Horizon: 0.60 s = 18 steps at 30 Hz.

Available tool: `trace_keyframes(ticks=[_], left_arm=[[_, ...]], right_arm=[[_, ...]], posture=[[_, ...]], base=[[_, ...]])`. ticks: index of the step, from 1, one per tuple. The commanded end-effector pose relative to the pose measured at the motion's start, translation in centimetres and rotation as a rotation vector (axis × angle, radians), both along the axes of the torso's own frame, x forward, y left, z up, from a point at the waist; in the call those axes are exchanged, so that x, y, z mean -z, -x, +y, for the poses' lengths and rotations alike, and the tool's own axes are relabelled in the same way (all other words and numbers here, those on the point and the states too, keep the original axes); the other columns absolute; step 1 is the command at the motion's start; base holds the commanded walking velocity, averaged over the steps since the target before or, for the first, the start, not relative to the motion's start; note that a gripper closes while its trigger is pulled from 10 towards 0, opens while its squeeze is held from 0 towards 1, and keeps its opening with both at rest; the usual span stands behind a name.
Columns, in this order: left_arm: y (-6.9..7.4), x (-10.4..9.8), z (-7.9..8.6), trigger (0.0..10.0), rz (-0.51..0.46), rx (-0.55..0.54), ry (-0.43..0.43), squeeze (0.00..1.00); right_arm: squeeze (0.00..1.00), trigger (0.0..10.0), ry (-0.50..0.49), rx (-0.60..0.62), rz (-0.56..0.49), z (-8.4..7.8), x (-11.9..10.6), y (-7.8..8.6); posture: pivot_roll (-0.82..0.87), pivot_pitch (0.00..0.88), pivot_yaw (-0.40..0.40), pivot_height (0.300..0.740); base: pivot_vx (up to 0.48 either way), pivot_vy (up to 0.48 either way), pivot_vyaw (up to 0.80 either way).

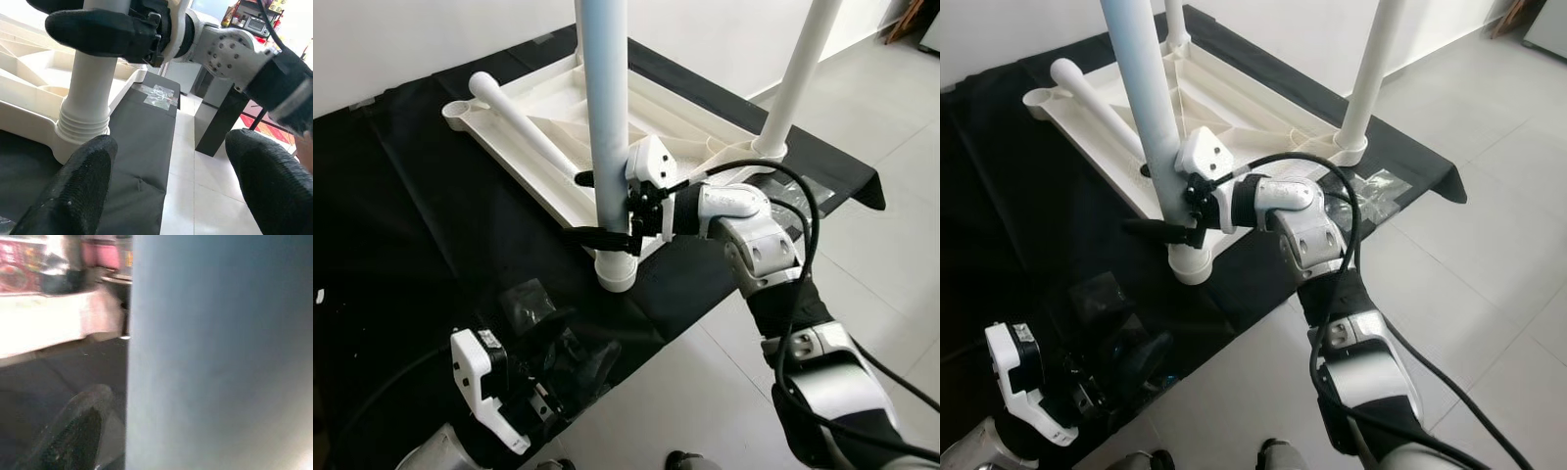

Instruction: Building children table

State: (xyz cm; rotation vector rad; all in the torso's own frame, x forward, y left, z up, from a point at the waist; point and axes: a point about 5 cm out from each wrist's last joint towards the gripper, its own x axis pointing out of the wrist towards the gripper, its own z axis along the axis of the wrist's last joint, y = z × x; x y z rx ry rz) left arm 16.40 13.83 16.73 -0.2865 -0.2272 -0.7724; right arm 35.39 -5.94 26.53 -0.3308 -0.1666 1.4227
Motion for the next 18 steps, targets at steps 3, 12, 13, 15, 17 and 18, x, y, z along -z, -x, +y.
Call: trace_keyframes(ticks=[3, 12, 13, 15, 17, 18], left_arm=[[0.4, 0.2, -0.1, 10.0, 0.022, 0.004, -0.002, 0.0], [0.6, 0.1, -0.2, 10.0, 0.024, 0.001, -0.002, 0.0], [0.6, 0.1, -0.2, 10.0, 0.025, 0.001, -0.001, 0.0], [0.6, 0.1, -0.2, 10.0, 0.025, 0.001, -0.001, 0.0], [0.6, 0.1, -0.2, 10.0, 0.025, 0.001, 0.0, 0.0], [0.6, 0.2, -0.2, 10.0, 0.025, 0.002, 0.0, 0.0]], right_arm=[[0.0, 10.0, 0.056, -0.1, 0.0, 0.0, -0.7, -0.6], [0.0, 0.0, 0.137, -0.163, -0.012, -0.9, -0.8, -1.0], [0.0, 0.0, 0.14, -0.171, -0.012, -1.0, -0.8, -1.1], [0.0, 0.0, 0.143, -0.178, -0.013, -1.1, -0.9, -1.1], [0.0, 0.0, 0.14, -0.181, -0.011, -1.1, -0.9, -1.1], [0.0, 0.0, 0.14, -0.181, -0.013, -1.1, -0.8, -1.0]], posture=[[0.12, 0.227, 0.003, 0.74], [0.12, 0.243, -0.005, 0.74], [0.1, 0.245, -0.009, 0.74], [0.1, 0.245, -0.009, 0.74], [0.09, 0.245, -0.007, 0.74], [0.09, 0.242, -0.004, 0.74]], base=[[0.0, 0.0, 0.0], [0.0, 0.0, 0.0], [0.0, 0.0, 0.0], [0.0, 0.0, 0.0], [0.0, 0.0, 0.0], [0.0, 0.0, 0.0]])
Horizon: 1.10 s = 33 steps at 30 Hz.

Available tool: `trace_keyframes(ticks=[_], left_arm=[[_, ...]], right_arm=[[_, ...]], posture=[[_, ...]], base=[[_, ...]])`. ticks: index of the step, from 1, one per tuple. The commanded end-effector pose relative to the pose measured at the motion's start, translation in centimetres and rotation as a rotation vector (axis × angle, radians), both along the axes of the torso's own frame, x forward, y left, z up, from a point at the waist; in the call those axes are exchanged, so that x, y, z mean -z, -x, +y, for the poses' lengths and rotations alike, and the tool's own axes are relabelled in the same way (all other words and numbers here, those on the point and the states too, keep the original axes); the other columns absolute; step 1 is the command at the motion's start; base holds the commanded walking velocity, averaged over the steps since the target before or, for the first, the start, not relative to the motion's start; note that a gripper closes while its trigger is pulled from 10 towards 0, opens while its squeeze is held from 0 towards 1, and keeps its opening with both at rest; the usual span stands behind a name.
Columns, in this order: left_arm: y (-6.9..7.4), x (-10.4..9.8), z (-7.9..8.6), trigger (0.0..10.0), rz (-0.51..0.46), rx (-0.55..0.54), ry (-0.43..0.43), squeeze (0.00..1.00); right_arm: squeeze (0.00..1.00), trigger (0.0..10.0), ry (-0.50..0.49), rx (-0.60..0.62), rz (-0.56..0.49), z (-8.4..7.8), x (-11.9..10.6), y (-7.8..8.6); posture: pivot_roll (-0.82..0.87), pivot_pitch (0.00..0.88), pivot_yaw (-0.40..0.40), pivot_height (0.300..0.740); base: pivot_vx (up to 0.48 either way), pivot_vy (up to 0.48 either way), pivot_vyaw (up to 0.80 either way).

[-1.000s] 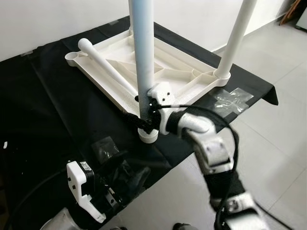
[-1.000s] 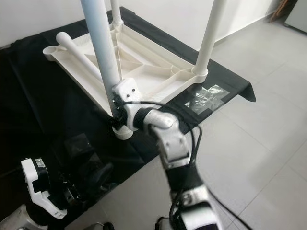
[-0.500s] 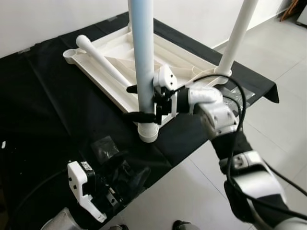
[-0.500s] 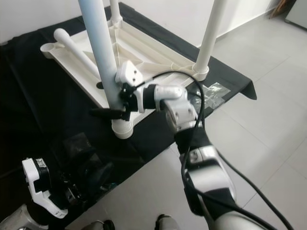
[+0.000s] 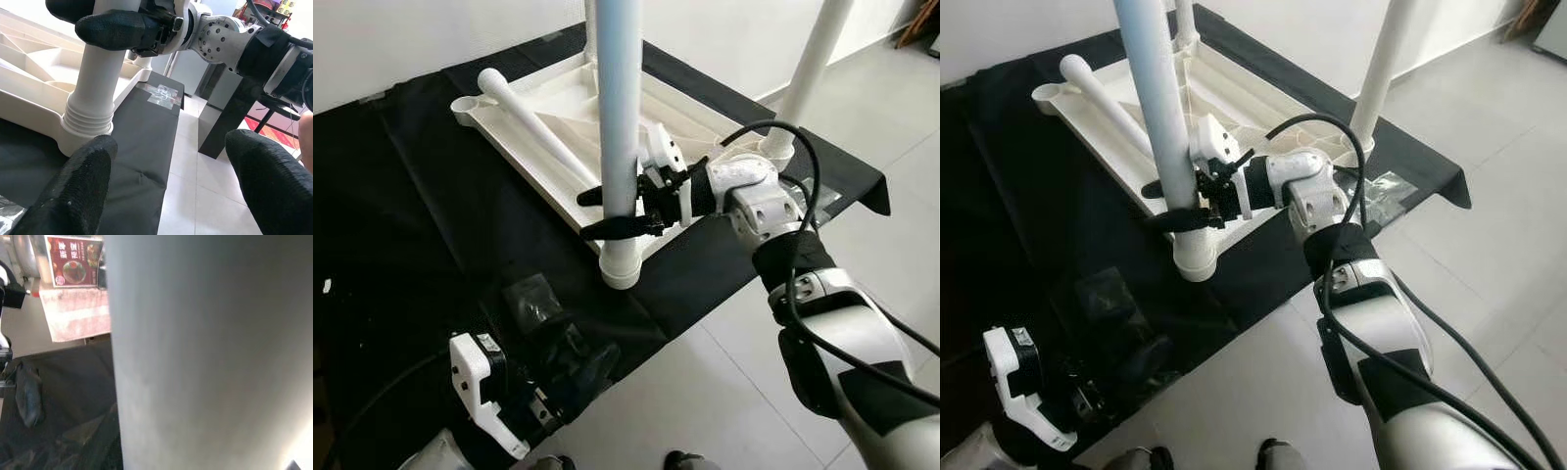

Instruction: Building children table

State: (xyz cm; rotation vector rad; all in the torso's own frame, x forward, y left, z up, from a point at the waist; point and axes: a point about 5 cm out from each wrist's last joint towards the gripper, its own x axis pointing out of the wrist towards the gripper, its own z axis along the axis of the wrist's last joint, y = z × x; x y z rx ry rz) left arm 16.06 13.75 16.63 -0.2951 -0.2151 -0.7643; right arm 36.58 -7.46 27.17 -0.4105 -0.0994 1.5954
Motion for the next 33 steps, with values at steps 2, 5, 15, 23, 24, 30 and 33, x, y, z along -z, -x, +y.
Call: trace_keyframes(ticks=[2, 5, 15, 23, 24, 30, 33], left_arm=[[0.2, 0.1, -0.1, 10.0, 0.011, 0.01, -0.005, 0.0], [0.1, 0.1, -0.1, 10.0, 0.011, 0.011, -0.004, 0.0], [0.0, 0.0, 0.0, 10.0, 0.01, 0.008, 0.004, 0.0], [-0.3, 0.2, 0.1, 10.0, 0.011, 0.017, 0.004, 0.0], [-0.3, 0.3, 0.0, 10.0, 0.01, 0.015, 0.002, 0.0], [-0.4, 0.4, 0.2, 10.0, 0.007, -0.003, -0.001, 0.0], [-0.4, 0.4, 0.2, 10.0, 0.007, -0.002, -0.007, 0.0]], right_arm=[[0.0, 0.0, 0.008, -0.021, -0.033, 0.4, 0.0, 0.1], [0.0, 0.0, -0.044, 0.128, -0.054, 0.5, 0.4, -0.4], [0.0, 0.0, -0.314, 0.895, 0.097, 4.2, 5.9, 2.9], [0.0, 0.0, -0.342, 0.883, 0.118, 7.7, 7.0, 5.8], [0.0, 0.0, -0.342, 0.868, 0.112, 7.9, 6.9, 5.6], [0.0, 10.0, -0.346, 0.731, 0.085, 8.9, 5.5, 5.5], [1.0, 10.0, -0.348, 0.603, 0.099, 8.8, 4.6, 5.6]], posture=[[0.09, 0.239, -0.003, 0.74], [0.09, 0.239, -0.003, 0.74], [0.06, 0.25, -0.001, 0.74], [0.06, 0.226, -0.002, 0.74], [0.06, 0.216, -0.01, 0.74], [0.08, 0.205, -0.009, 0.74], [0.09, 0.197, -0.001, 0.74]], base=[[0.0, 0.0, 0.0], [0.0, 0.0, 0.0], [0.0, 0.0, 0.0], [0.0, 0.0, 0.0], [0.0, 0.0, 0.0], [0.0, 0.0, 0.0], [0.0, 0.0, 0.0]])
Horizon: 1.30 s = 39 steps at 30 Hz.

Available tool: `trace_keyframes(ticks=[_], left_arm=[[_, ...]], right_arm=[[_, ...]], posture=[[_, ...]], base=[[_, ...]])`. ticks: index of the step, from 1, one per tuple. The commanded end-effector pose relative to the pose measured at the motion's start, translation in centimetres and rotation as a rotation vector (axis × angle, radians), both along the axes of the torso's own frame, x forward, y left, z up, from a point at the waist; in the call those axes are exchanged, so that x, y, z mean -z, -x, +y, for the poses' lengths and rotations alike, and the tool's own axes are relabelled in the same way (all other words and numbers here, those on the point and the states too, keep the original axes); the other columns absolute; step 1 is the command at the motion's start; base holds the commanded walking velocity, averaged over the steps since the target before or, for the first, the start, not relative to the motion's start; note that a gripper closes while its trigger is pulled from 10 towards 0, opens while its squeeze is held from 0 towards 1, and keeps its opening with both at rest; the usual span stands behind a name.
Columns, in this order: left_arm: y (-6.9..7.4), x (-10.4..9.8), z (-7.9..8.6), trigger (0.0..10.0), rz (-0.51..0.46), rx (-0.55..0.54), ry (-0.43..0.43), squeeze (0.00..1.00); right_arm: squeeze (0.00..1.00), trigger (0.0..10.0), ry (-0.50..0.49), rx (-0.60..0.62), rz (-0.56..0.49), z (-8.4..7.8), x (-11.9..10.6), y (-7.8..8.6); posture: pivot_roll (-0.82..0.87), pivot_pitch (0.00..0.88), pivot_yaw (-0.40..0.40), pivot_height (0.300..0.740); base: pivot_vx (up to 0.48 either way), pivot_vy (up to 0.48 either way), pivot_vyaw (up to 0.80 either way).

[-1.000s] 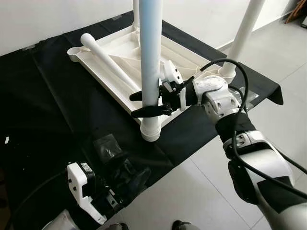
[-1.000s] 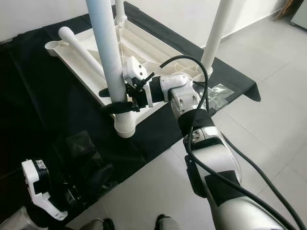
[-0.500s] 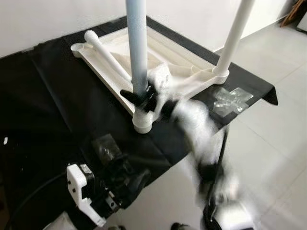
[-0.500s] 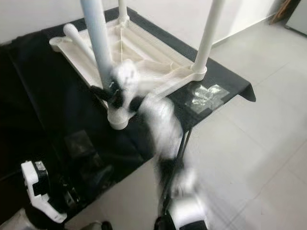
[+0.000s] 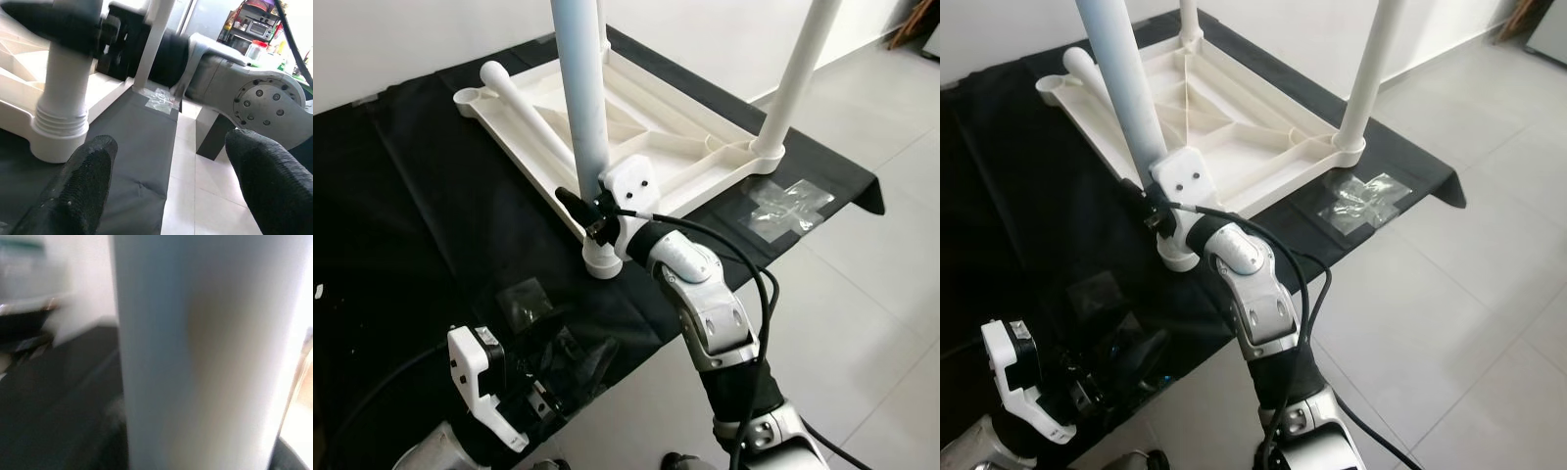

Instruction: Building children table

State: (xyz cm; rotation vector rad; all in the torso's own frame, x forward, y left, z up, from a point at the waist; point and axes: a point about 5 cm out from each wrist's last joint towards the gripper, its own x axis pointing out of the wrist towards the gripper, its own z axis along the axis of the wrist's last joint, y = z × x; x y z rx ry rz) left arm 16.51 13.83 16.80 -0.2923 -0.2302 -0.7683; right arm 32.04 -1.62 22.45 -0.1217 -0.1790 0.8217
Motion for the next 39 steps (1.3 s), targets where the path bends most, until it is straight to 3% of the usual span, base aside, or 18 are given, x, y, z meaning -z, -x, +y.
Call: trace_keyframes(ticks=[1, 2, 5, 6, 7, 8, 9, 10, 12, 15, 22, 27, 28, 29, 35, 39], left_arm=[[0.1, 0.6, 0.1, 10.0, 0.022, -0.004, -0.012, 0.0], [0.0, 0.6, 0.1, 10.0, 0.022, -0.003, -0.012, 0.0], [0.0, 0.6, 0.1, 10.0, 0.023, -0.003, -0.012, 0.0], [0.0, 0.6, 0.0, 10.0, 0.023, -0.003, -0.011, 0.0], [0.0, 0.6, 0.0, 10.0, 0.023, -0.003, -0.011, 0.0], [0.0, 0.6, 0.0, 10.0, 0.023, -0.004, -0.008, 0.0], [0.0, 0.6, 0.0, 10.0, 0.023, -0.004, -0.005, 0.0], [0.0, 0.6, 0.0, 10.0, 0.023, -0.004, -0.005, 0.0], [0.1, 0.5, 0.0, 10.0, 0.023, -0.003, -0.001, 0.0], [0.3, 0.5, -0.1, 10.0, 0.024, -0.001, -0.002, 0.0], [0.5, 0.4, 0.0, 10.0, 0.025, -0.012, -0.007, 0.0], [0.9, 0.1, 0.9, 10.0, 0.008, -0.087, -0.032, 0.0], [0.9, 0.0, 1.5, 10.0, -0.008, -0.143, -0.054, 0.0], [0.6, -0.1, 3.0, 10.0, -0.039, -0.279, -0.095, 0.0], [0.5, -0.1, 4.5, 10.0, -0.061, -0.431, -0.129, 0.0], [0.5, 0.0, 4.4, 10.0, -0.057, -0.44, -0.122, 0.0]], right_arm=[[1.0, 10.0, -0.02, -0.189, 0.04, 2.9, -0.4, 1.1], [1.0, 10.0, -0.017, -0.248, 0.024, 2.5, -1.1, 1.3], [1.0, 10.0, -0.013, -0.277, 0.013, 2.2, -1.6, 1.5], [1.0, 10.0, 0.037, -0.374, -0.026, 1.5, -2.1, 1.6], [1.0, 10.0, 0.037, -0.374, -0.026, 1.5, -2.1, 1.6], [1.0, 10.0, 0.102, -0.484, -0.064, 0.8, -2.4, 1.6], [0.0, 10.0, 0.191, -0.552, -0.111, -0.2, -2.5, 0.7], [0.0, 10.0, 0.191, -0.552, -0.111, -0.2, -2.5, 0.7], [0.0, 10.0, 0.28, -0.58, -0.157, -1.3, -2.9, -0.9], [0.0, 10.0, 0.306, -0.562, -0.165, -1.8, -3.7, -2.6], [0.0, 10.0, 0.326, -0.605, -0.166, -1.8, -4.6, -3.3], [0.0, 10.0, 0.317, -0.693, -0.138, -2.1, -5.3, -3.6], [0.0, 4.7, 0.32, -0.719, -0.13, -2.2, -5.2, -3.8], [0.0, 0.0, 0.319, -0.748, -0.115, -2.5, -5.1, -4.0], [0.0, 0.0, 0.314, -0.788, -0.089, -3.0, -4.4, -4.0], [0.0, 0.0, 0.32, -0.805, -0.073, -3.5, -3.9, -4.1]], posture=[[0.09, 0.197, -0.001, 0.74], [0.1, 0.197, -0.002, 0.74], [0.1, 0.196, -0.003, 0.74], [0.1, 0.195, -0.005, 0.74], [0.1, 0.195, -0.005, 0.74], [0.1, 0.197, -0.005, 0.74], [0.1, 0.201, -0.002, 0.74], [0.1, 0.201, -0.002, 0.74], [0.11, 0.204, -0.002, 0.74], [0.12, 0.212, -0.003, 0.74], [0.13, 0.223, -0.005, 0.74], [0.14, 0.233, -0.007, 0.74], [0.14, 0.234, -0.008, 0.74], [0.15, 0.238, -0.011, 0.74], [0.15, 0.242, -0.008, 0.74], [0.14, 0.239, -0.009, 0.74]], base=[[0.0, 0.0, 0.0], [0.0, 0.0, 0.0], [0.0, 0.0, 0.0], [0.0, 0.0, 0.0], [0.0, 0.0, 0.0], [0.0, 0.0, 0.0], [0.0, 0.0, 0.0], [0.0, 0.0, 0.0], [0.0, 0.0, 0.0], [0.0, 0.0, 0.0], [0.0, 0.0, 0.0], [0.0, 0.0, 0.0], [0.0, 0.0, 0.0], [0.0, 0.0, 0.0], [0.0, 0.0, 0.0], [0.0, 0.0, 0.0]])
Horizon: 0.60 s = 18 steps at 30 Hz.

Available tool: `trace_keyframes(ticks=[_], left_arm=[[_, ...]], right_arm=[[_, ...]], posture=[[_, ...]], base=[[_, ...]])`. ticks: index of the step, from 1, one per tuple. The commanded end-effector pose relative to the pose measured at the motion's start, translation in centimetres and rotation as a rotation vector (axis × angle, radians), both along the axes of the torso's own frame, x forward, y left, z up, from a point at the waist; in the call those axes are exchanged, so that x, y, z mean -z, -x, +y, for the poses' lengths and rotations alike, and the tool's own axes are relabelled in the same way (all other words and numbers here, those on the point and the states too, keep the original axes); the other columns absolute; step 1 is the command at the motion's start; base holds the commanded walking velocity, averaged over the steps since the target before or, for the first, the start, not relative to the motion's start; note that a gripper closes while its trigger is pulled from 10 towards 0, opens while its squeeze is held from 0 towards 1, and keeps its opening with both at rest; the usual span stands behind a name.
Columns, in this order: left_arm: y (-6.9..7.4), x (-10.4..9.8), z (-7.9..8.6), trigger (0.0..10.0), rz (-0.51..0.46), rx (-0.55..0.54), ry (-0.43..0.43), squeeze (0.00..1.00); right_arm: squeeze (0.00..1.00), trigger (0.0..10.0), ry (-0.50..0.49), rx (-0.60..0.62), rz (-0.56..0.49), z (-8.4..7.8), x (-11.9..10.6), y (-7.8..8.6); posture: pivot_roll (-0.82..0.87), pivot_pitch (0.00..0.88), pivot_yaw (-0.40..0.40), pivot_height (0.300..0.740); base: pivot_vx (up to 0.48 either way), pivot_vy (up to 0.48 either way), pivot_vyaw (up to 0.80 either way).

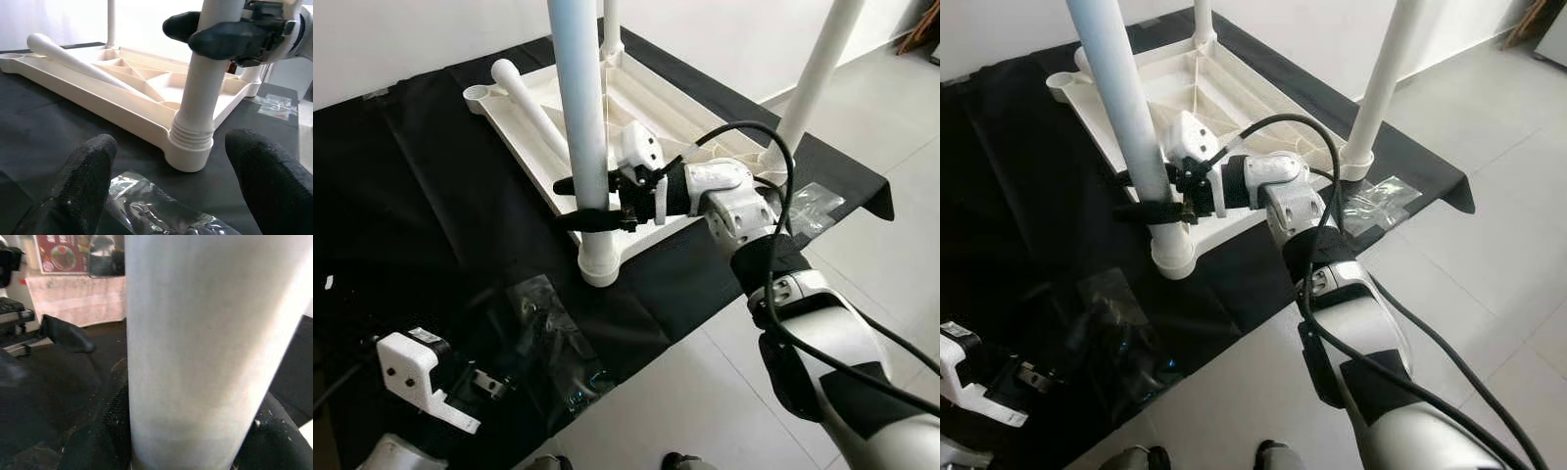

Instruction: Building children table

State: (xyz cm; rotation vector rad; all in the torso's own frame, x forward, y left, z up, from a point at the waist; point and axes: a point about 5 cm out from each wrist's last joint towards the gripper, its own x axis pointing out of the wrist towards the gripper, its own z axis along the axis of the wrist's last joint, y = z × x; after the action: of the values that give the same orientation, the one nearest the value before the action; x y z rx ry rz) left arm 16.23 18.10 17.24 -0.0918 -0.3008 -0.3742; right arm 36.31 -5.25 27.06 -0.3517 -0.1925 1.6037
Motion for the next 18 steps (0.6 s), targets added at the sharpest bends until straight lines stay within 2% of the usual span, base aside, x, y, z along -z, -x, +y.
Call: trace_keyframes(ticks=[1, 3, 4, 5, 6, 7, 10, 11, 12, 13, 15, 16, 17, 18], left_arm=[[0.2, 0.5, 0.0, 10.0, 0.015, -0.016, 0.011, 0.0], [0.2, 0.5, -0.2, 10.0, 0.014, -0.01, 0.025, 0.0], [0.2, 0.5, -0.2, 10.0, 0.014, -0.01, 0.025, 0.0], [0.3, 0.5, -0.3, 10.0, 0.013, -0.006, 0.03, 0.0], [0.3, 0.5, -0.3, 10.0, 0.013, -0.006, 0.03, 0.0], [0.4, 0.5, -0.6, 10.0, 0.013, 0.001, 0.035, 0.0], [0.4, 0.5, -0.6, 10.0, 0.013, 0.001, 0.035, 0.0], [0.3, 0.4, -0.7, 10.0, 0.011, 0.007, 0.039, 0.0], [0.3, 0.3, -1.1, 10.0, 0.009, 0.025, 0.046, 0.0], [0.3, 0.2, -1.3, 10.0, 0.008, 0.035, 0.049, 0.0], [0.3, 0.2, -1.3, 10.0, 0.008, 0.035, 0.049, 0.0], [0.2, 0.3, -1.5, 10.0, 0.008, 0.047, 0.054, 0.0], [0.1, 0.4, -1.6, 10.0, 0.01, 0.053, 0.054, 0.0], [0.1, 0.4, -1.6, 10.0, 0.01, 0.053, 0.054, 0.0]], right_arm=[[0.0, 0.0, 0.06, -0.024, 0.002, -0.5, 1.2, 0.2], [0.0, 0.0, 0.074, 0.043, 0.017, -2.0, 2.4, 0.1], [0.0, 0.0, 0.074, 0.043, 0.017, -2.0, 2.4, 0.1], [0.0, 0.0, 0.073, 0.155, 0.037, -2.7, 3.4, -0.2], [0.0, 0.0, 0.073, 0.155, 0.037, -2.7, 3.4, -0.2], [0.0, 0.0, 0.054, 0.464, 0.09, -3.8, 6.1, -0.4], [0.0, 0.0, 0.054, 0.464, 0.09, -3.8, 6.1, -0.4], [0.0, 0.0, -0.002, 0.794, 0.157, -4.2, 8.2, 0.0], [0.0, 0.0, -0.053, 1.019, 0.201, -4.3, 9.7, 2.2], [0.0, 0.0, -0.09, 1.18, 0.237, -5.0, 10.4, 3.9], [0.0, 0.0, -0.09, 1.18, 0.237, -5.0, 10.4, 3.9], [0.0, 0.0, -0.114, 1.266, 0.235, -5.2, 10.4, 5.2], [0.0, 0.0, -0.133, 1.255, 0.211, -4.5, 10.0, 5.6], [0.0, 0.0, -0.133, 1.255, 0.211, -4.5, 10.0, 5.6]], posture=[[0.13, 0.236, -0.01, 0.74], [0.12, 0.236, -0.014, 0.74], [0.12, 0.236, -0.014, 0.74], [0.11, 0.235, -0.02, 0.74], [0.11, 0.235, -0.02, 0.74], [0.1, 0.24, -0.022, 0.74], [0.1, 0.24, -0.022, 0.74], [0.07, 0.256, -0.017, 0.74], [0.06, 0.256, -0.011, 0.74], [0.05, 0.256, -0.009, 0.74], [0.05, 0.256, -0.009, 0.74], [0.03, 0.246, 0.001, 0.74], [0.03, 0.229, 0.017, 0.74], [0.03, 0.229, 0.017, 0.74]], base=[[0.0, 0.0, 0.0], [0.0, 0.0, 0.0], [0.0, 0.0, 0.0], [0.0, 0.0, 0.0], [0.0, 0.0, 0.0], [0.0, 0.0, 0.0], [0.0, 0.0, 0.0], [0.0, 0.0, 0.0], [0.0, 0.0, 0.0], [0.0, 0.0, 0.0], [0.0, 0.0, 0.0], [0.0, 0.0, 0.0], [0.0, 0.0, 0.0], [0.0, 0.0, 0.0]])
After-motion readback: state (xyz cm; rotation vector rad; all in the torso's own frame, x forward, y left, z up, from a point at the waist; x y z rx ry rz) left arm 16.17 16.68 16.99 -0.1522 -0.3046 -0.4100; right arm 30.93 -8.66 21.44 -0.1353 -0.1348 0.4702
